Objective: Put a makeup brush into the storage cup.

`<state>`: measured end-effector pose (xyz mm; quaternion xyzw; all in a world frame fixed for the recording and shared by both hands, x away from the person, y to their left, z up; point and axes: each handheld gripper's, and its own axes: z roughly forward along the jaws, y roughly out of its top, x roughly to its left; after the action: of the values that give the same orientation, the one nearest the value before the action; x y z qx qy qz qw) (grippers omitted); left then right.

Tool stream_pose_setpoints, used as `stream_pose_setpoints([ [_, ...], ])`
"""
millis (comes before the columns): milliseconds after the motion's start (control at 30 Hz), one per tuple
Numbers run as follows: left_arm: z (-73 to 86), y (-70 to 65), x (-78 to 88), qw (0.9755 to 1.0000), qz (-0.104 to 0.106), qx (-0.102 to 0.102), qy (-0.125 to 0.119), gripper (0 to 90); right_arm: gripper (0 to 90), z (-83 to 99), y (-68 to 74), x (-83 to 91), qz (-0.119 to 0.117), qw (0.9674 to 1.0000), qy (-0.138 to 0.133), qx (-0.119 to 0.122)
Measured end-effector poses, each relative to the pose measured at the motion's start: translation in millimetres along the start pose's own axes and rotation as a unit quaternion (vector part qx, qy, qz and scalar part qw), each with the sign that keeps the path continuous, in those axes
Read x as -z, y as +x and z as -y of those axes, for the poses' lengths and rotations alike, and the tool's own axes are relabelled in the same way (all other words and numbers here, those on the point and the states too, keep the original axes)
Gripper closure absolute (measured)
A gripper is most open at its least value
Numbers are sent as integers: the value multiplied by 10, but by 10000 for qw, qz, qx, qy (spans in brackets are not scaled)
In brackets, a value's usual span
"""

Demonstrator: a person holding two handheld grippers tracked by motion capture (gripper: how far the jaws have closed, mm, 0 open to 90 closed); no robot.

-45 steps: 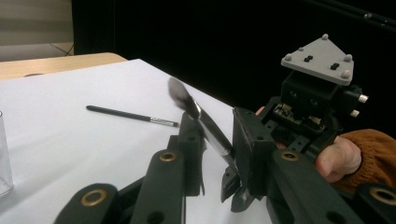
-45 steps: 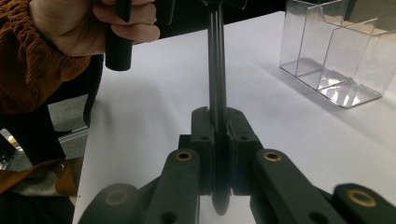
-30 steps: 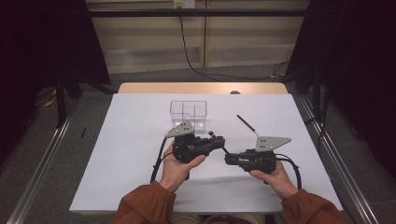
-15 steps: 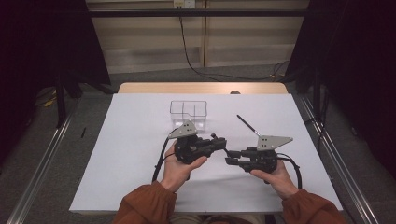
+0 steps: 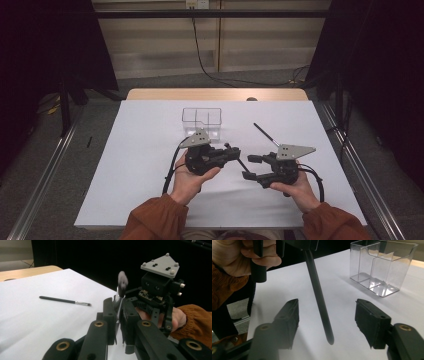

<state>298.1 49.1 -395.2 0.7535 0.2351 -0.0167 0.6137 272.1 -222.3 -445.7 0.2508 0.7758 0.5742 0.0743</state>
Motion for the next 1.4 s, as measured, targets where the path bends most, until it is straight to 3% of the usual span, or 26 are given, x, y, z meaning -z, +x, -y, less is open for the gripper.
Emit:
stream_pose_setpoints([
  [233, -8, 24, 47, 9999, -100, -11, 48, 841, 198, -13, 10, 12, 103, 9999, -59, 33],
  [500, -4, 25, 62, 9998, -138, -58, 140, 841, 19, -33, -25, 55, 327, 9989, -243, -219],
  [567, -4, 30, 83, 9997, -164, -71, 160, 841, 16, -35, -26, 72, 422, 9987, -242, -174],
  [800, 9, 59, 158, 9994, -251, -53, 228, 841, 19, -48, -78, 136, 464, 9975, -361, -403],
  [1133, 5, 129, 325, 9987, -429, -35, 286, 841, 19, 15, -84, 263, 1085, 9930, -396, -237],
  [1400, -1, 195, 465, 9977, -595, -2, 330, 841, 16, 50, -73, 389, 1414, 9881, -567, -200],
])
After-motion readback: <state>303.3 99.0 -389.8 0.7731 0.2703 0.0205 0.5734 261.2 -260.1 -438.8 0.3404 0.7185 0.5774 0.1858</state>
